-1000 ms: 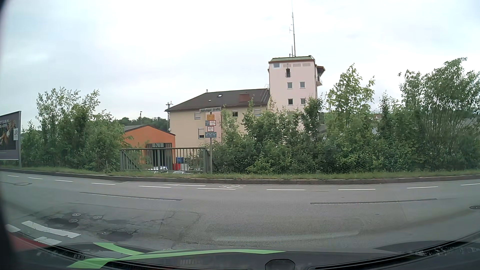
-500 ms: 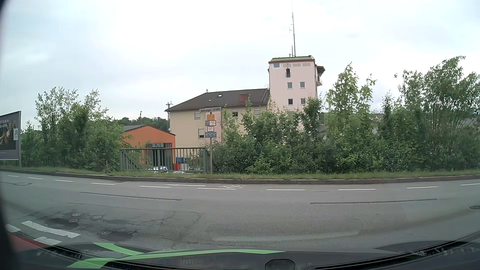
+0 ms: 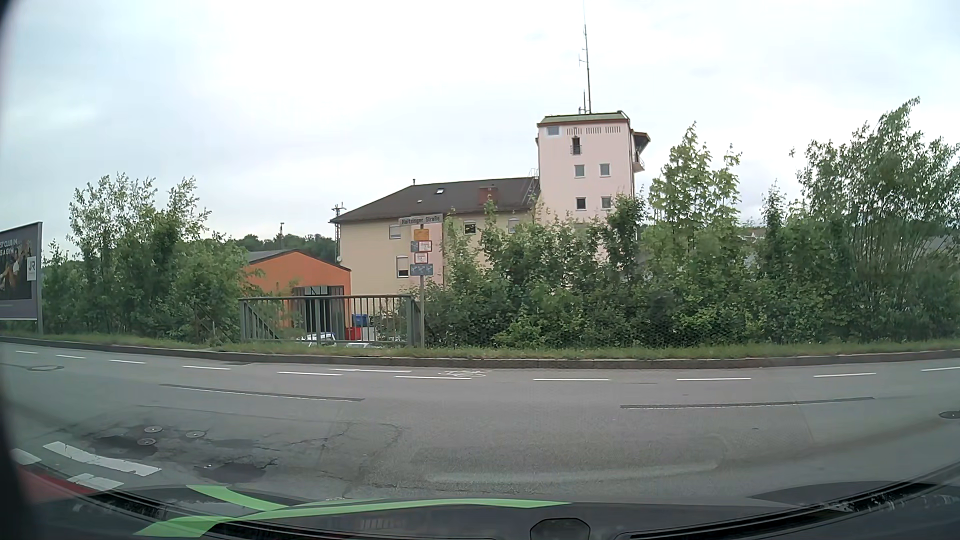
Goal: Follow the waypoints while adhering to traffic rules and regulations
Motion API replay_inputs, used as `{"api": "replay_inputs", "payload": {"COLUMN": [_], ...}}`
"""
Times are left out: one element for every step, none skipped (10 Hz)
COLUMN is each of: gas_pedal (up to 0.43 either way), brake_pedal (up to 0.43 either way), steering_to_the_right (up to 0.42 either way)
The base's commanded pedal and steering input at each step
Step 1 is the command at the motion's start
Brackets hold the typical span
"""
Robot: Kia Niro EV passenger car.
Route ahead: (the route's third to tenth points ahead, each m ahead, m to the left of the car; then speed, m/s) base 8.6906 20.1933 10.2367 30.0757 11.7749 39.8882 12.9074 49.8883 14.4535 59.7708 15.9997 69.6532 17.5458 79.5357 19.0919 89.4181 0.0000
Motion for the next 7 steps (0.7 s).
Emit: {"api": "replay_inputs", "payload": {"gas_pedal": [0.000,0.000,0.000,0.000,0.000,0.000,0.000], "brake_pedal": [0.152,0.152,0.152,0.152,0.152,0.152,0.152], "steering_to_the_right": [-0.195,-0.195,-0.195,-0.195,-0.195,-0.195,-0.195]}}
